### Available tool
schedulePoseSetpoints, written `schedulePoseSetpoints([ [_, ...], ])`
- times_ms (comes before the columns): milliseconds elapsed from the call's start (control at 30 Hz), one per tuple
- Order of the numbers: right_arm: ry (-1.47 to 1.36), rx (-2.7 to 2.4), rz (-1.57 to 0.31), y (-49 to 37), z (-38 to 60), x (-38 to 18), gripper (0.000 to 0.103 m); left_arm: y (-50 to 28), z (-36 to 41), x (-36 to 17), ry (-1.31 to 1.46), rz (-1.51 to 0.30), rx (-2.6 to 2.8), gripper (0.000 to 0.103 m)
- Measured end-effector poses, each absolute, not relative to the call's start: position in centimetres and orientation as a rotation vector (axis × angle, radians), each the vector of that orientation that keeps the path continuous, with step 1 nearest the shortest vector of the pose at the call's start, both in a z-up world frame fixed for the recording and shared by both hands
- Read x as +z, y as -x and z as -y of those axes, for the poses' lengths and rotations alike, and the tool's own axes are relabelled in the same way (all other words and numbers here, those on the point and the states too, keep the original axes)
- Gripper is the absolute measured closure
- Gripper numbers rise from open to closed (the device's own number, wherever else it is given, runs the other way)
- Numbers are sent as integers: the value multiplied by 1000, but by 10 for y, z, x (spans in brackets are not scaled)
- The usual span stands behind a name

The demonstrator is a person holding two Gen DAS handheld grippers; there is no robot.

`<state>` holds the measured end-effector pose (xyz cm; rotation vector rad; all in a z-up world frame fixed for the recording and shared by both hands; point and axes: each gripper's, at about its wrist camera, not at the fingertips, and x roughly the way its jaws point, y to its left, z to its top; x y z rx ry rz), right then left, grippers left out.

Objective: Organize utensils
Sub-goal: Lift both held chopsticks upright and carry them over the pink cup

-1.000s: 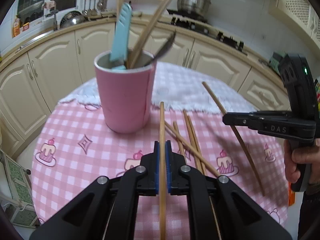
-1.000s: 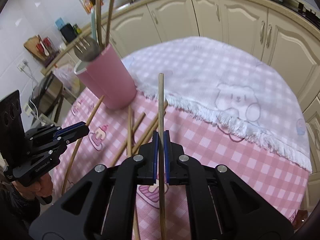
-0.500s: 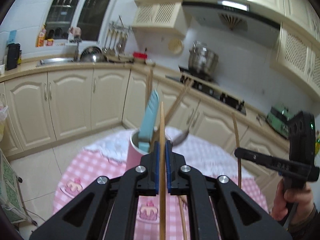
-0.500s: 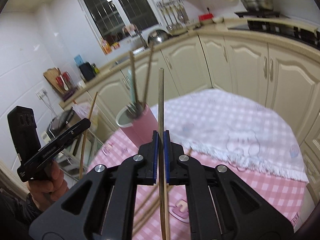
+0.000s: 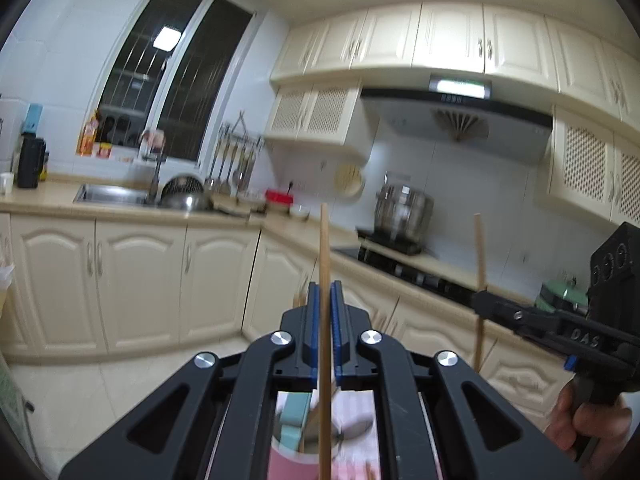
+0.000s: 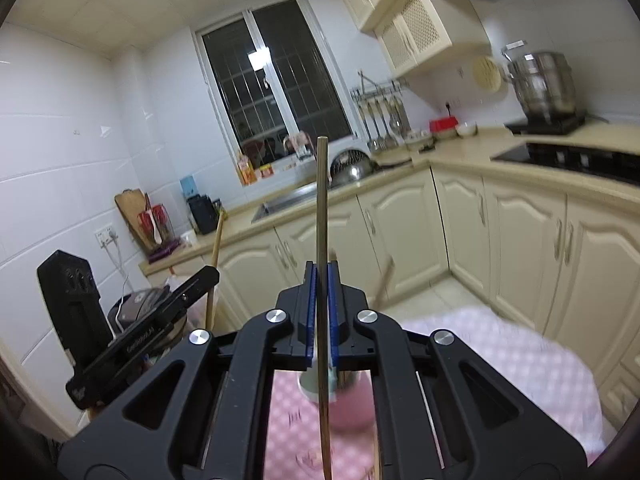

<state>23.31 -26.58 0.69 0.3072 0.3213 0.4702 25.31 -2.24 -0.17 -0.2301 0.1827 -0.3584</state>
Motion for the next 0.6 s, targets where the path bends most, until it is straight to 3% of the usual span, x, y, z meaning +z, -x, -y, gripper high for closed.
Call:
schedulePoseSetpoints([
  [267,-295,466,-225,-276,242,41,97,-293,30,29,244,-51,-356,98],
  [600,-296,458,-251,-313,225,16,97,-338,43,-4,249,-67,-349,98],
])
